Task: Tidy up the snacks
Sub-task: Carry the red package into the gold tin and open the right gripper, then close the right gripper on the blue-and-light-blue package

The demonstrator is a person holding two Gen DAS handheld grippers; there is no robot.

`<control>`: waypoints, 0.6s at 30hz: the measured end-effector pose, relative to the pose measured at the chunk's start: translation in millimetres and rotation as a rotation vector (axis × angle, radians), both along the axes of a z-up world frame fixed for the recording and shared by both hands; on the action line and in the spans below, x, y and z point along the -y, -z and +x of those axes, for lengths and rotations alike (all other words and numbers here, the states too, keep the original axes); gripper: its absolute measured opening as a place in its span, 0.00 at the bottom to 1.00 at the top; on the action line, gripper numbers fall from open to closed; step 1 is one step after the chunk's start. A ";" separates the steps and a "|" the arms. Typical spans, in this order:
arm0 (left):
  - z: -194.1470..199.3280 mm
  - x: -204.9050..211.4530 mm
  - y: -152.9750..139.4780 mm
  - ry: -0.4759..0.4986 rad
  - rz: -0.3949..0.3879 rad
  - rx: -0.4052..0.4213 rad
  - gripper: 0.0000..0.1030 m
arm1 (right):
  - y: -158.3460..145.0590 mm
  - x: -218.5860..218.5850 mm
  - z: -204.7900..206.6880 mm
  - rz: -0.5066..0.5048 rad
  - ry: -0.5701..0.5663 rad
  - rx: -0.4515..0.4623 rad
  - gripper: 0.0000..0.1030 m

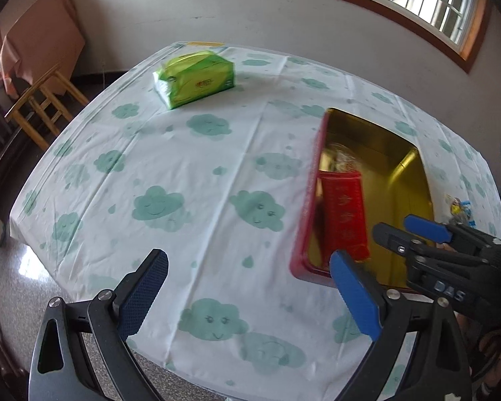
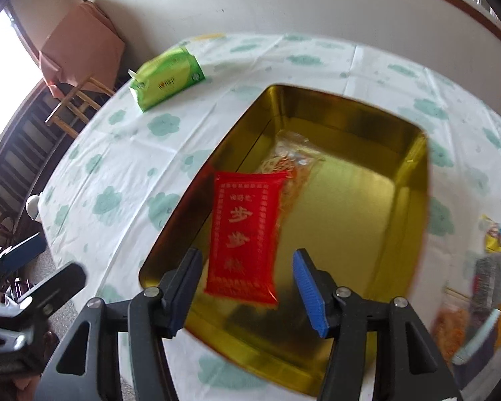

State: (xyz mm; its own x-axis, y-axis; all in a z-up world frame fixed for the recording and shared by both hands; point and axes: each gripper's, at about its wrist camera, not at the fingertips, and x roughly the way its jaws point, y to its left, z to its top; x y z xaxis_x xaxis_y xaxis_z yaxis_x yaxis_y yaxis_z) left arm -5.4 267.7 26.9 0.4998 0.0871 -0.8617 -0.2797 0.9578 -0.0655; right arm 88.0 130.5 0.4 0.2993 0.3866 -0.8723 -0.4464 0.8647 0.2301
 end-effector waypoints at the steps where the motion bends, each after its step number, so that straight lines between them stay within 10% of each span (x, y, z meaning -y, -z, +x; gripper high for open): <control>1: 0.1 5.0 -0.8 0.010 -0.001 0.003 0.93 | -6.0 9.6 -5.1 0.003 -0.006 0.018 0.56; 12: 7.4 71.9 -0.7 0.158 0.002 -0.014 0.94 | -23.2 179.5 -28.3 -0.101 0.057 0.079 0.57; 18: 11.1 102.1 2.9 0.216 0.010 -0.033 0.94 | 10.4 239.9 -31.4 -0.334 -0.015 0.065 0.58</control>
State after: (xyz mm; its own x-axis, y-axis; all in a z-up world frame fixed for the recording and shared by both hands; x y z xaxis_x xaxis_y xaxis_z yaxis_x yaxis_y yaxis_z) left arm 5.7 165.5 24.0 0.4790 -0.0100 -0.8778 -0.0702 0.9963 -0.0496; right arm 56.6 -109.4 -10.0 0.3548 0.0873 -0.9309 -0.4639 0.8809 -0.0942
